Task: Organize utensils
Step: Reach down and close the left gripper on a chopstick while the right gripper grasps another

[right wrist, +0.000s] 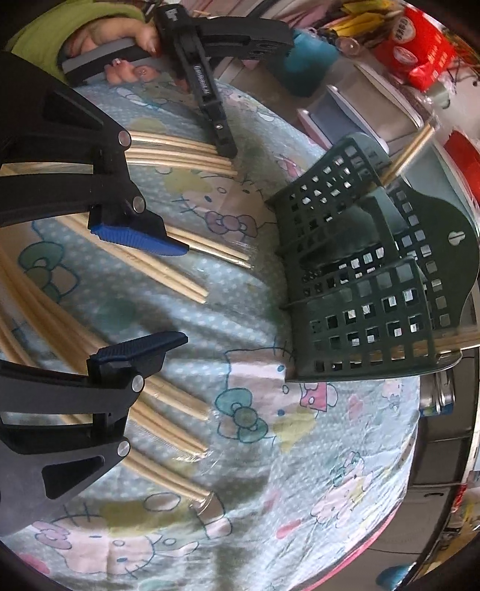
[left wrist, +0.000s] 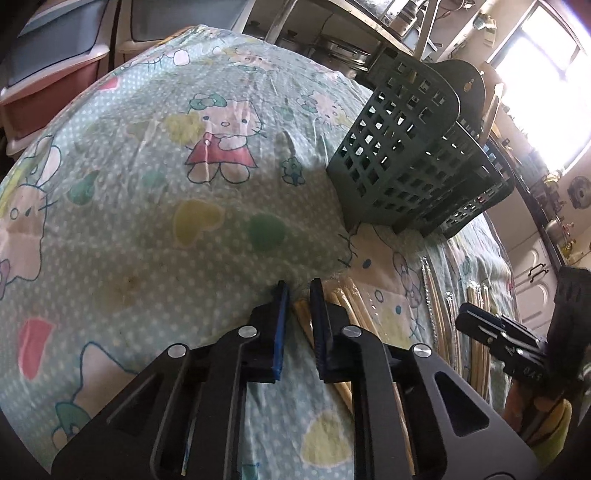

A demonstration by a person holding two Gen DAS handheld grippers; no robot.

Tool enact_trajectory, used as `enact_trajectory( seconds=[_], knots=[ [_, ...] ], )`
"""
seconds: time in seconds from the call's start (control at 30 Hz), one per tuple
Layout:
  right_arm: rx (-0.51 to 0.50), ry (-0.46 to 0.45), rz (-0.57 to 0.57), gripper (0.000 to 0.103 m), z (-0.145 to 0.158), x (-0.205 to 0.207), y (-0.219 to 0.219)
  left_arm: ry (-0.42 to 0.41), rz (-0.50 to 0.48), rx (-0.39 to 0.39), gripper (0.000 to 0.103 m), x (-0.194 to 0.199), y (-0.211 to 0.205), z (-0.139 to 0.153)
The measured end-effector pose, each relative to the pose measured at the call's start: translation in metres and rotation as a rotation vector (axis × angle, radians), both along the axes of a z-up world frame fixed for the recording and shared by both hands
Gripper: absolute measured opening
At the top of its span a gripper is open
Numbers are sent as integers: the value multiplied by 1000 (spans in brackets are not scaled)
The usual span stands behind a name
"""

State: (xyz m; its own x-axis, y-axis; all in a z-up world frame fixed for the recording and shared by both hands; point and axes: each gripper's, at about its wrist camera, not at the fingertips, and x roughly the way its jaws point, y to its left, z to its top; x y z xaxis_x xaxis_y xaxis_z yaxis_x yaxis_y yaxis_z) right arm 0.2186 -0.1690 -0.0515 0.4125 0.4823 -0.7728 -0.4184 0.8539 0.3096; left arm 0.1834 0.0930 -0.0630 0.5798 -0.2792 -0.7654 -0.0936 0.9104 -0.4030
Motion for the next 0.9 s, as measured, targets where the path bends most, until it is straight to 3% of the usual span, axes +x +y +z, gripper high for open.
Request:
enact_trajectory(
  seconds=[0.17,0.33,0.47,0.63,0.9],
  knots=[
    [-1,24,-4,41,0,14,6,-2,-2,-26,5,2,7,1],
    [-36,30,-12,30,-2,24,16,-31,3,-26,5,-1,11,12],
    [-81,8,-14,15,-3,28,25,-69,4,-6,4,0,12,26],
    [-19,12,-24,13,2,32,12,-118,-3,5,4,2,12,49],
    [92,-90,-28,11,39,13,-14,-212,-48,15,3,1,-3,87]
  ],
)
